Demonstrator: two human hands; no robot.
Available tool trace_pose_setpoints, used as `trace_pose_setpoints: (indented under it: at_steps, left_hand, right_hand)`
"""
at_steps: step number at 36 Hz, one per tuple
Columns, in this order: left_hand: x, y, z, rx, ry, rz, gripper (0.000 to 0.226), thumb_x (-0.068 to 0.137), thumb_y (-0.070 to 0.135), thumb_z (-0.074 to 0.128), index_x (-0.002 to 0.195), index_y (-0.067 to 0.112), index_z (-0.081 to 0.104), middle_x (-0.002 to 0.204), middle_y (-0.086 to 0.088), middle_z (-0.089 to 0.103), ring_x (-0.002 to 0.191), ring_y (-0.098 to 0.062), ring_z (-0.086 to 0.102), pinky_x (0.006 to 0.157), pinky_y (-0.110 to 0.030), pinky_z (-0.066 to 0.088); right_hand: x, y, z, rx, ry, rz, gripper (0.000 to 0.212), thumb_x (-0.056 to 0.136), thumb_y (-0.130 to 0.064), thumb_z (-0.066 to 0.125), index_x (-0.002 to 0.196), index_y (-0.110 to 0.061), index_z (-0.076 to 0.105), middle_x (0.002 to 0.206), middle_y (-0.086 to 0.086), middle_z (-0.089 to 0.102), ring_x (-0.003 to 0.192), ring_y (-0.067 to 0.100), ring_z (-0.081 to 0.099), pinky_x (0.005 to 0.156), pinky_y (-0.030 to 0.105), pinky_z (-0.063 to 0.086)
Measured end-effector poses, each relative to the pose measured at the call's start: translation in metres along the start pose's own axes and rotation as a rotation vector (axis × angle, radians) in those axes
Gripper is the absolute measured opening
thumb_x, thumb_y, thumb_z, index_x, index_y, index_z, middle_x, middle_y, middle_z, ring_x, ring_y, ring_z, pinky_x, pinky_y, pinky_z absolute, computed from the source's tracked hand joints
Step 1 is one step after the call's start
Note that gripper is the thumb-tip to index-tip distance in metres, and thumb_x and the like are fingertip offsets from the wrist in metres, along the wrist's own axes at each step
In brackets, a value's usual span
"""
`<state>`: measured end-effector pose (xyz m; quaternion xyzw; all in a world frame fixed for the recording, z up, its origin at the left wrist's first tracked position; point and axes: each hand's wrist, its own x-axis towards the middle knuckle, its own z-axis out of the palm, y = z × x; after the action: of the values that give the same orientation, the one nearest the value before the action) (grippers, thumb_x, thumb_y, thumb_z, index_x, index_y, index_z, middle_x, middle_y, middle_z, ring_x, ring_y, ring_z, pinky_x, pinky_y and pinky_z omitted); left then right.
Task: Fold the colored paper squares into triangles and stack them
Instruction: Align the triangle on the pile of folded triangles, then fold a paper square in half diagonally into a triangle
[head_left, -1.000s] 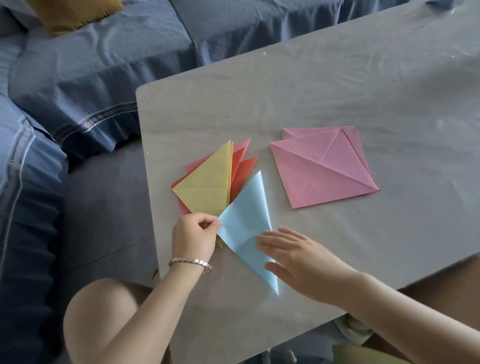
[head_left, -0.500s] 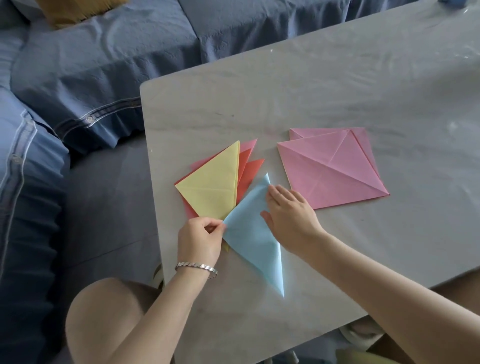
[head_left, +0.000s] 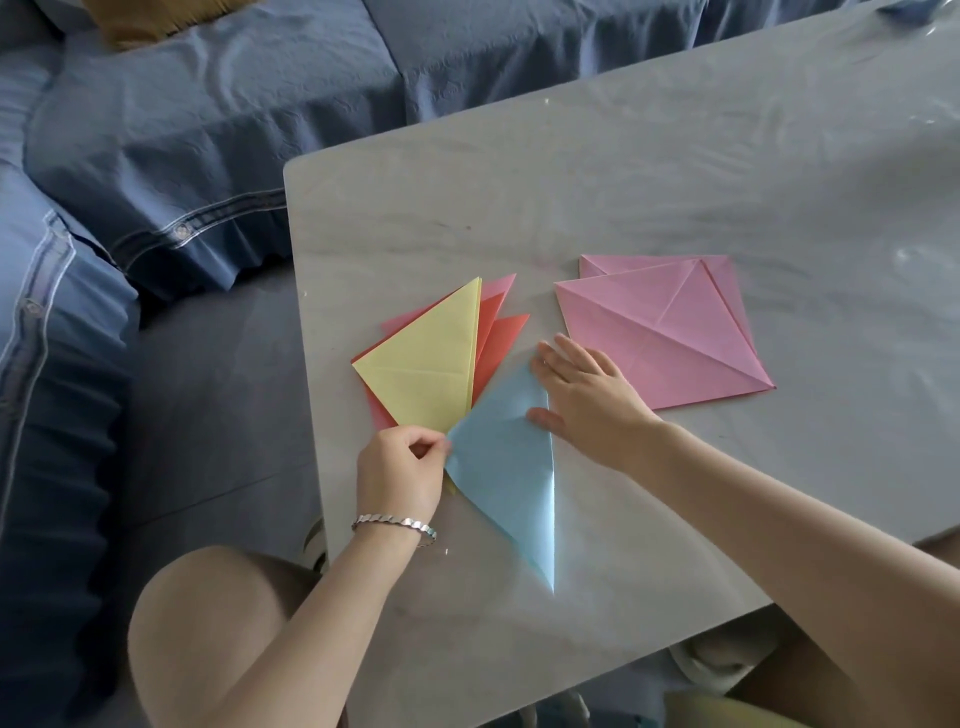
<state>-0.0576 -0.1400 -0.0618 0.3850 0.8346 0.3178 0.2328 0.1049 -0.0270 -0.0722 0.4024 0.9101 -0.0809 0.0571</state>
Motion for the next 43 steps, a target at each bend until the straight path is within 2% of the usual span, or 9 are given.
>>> trace_pose_setpoints:
  at_steps: [6, 12, 16, 23, 26, 30, 33, 38, 43]
  left_hand:
    - [0.0, 0.0, 0.0, 0.005, 0.002, 0.005, 0.006, 0.08, 0.008, 0.067, 0.076, 0.009, 0.072, 0.065, 0.001, 0.064, 0.066, -0.02, 0.063, 0.063, -0.021, 0.042]
    - [-0.002, 0.001, -0.001, -0.015, -0.001, -0.001, 0.008, 0.079, 0.006, 0.066, 0.075, 0.008, 0.071, 0.065, 0.002, 0.063, 0.067, -0.022, 0.063, 0.065, -0.024, 0.046]
    - [-0.003, 0.002, 0.0, -0.023, -0.005, -0.008, 0.009, 0.08, 0.006, 0.064, 0.074, 0.009, 0.07, 0.065, 0.005, 0.062, 0.067, -0.022, 0.063, 0.063, -0.023, 0.043]
    - [-0.004, 0.001, 0.002, -0.017, 0.01, 0.003, 0.009, 0.081, 0.008, 0.063, 0.075, 0.01, 0.07, 0.067, 0.002, 0.064, 0.067, -0.02, 0.063, 0.062, -0.022, 0.042]
    - [-0.004, -0.001, 0.002, -0.011, 0.017, 0.014, 0.008, 0.082, 0.009, 0.063, 0.077, 0.011, 0.069, 0.07, 0.001, 0.065, 0.066, -0.018, 0.062, 0.059, -0.02, 0.041]
    - [-0.005, -0.002, 0.003, 0.009, 0.041, 0.042, 0.008, 0.083, 0.009, 0.063, 0.079, 0.01, 0.069, 0.07, 0.004, 0.062, 0.067, -0.011, 0.056, 0.054, -0.009, 0.035]
    - [-0.006, -0.002, 0.003, 0.008, 0.038, 0.053, 0.008, 0.083, 0.008, 0.063, 0.079, 0.009, 0.069, 0.07, 0.005, 0.061, 0.067, -0.01, 0.055, 0.054, -0.005, 0.033]
    - [-0.003, -0.002, 0.0, -0.021, -0.007, 0.062, 0.01, 0.083, 0.007, 0.064, 0.075, 0.012, 0.067, 0.07, 0.006, 0.062, 0.065, -0.005, 0.054, 0.052, -0.002, 0.035]
    - [0.005, 0.008, -0.019, -0.076, 0.056, 0.118, 0.012, 0.084, 0.008, 0.062, 0.076, 0.016, 0.065, 0.072, 0.01, 0.061, 0.069, -0.007, 0.057, 0.061, -0.016, 0.038]
  right_hand:
    - [-0.027, -0.002, 0.003, -0.075, -0.054, -0.085, 0.085, 0.087, -0.064, 0.034, 0.148, -0.009, 0.011, 0.157, 0.005, 0.0, 0.143, 0.018, -0.012, 0.115, 0.035, -0.003]
    - [-0.053, -0.01, 0.014, -0.048, -0.081, -0.097, 0.099, 0.066, -0.078, 0.024, 0.113, -0.001, 0.065, 0.123, 0.014, 0.061, 0.121, 0.027, 0.052, 0.093, 0.041, 0.047]
    - [-0.077, -0.019, 0.022, -0.051, -0.164, -0.115, 0.116, 0.059, -0.087, 0.021, 0.119, 0.004, 0.059, 0.129, 0.018, 0.055, 0.126, 0.028, 0.047, 0.099, 0.039, 0.027]
    - [-0.09, -0.021, 0.021, -0.011, -0.144, -0.143, 0.118, 0.054, -0.09, 0.022, 0.119, 0.001, 0.06, 0.131, 0.016, 0.054, 0.129, 0.026, 0.036, 0.102, 0.038, 0.024]
    - [-0.08, -0.008, 0.004, 0.149, -0.052, -0.182, 0.106, 0.056, -0.086, 0.032, 0.131, -0.013, 0.052, 0.143, 0.008, 0.041, 0.136, 0.022, 0.025, 0.111, 0.027, 0.009]
    - [-0.06, 0.026, -0.007, 0.261, 0.263, 0.027, 0.072, 0.076, -0.061, 0.055, 0.127, -0.009, 0.055, 0.143, 0.011, 0.041, 0.131, 0.029, 0.04, 0.105, 0.039, 0.029]
    - [-0.05, 0.048, -0.009, 0.141, 0.07, 0.103, 0.08, 0.08, -0.055, 0.059, 0.143, -0.014, 0.031, 0.156, 0.004, 0.013, 0.143, 0.017, 0.011, 0.112, 0.03, 0.014]
    - [-0.04, 0.06, -0.011, 0.094, 0.145, 0.058, 0.062, 0.077, -0.054, 0.062, 0.12, -0.009, 0.056, 0.12, 0.001, 0.055, 0.113, 0.022, 0.051, 0.084, 0.026, 0.033]
    - [-0.037, 0.065, -0.015, 0.117, 0.197, 0.024, 0.042, 0.082, -0.05, 0.059, 0.109, -0.019, 0.064, 0.104, -0.006, 0.062, 0.097, 0.019, 0.057, 0.069, 0.02, 0.03]
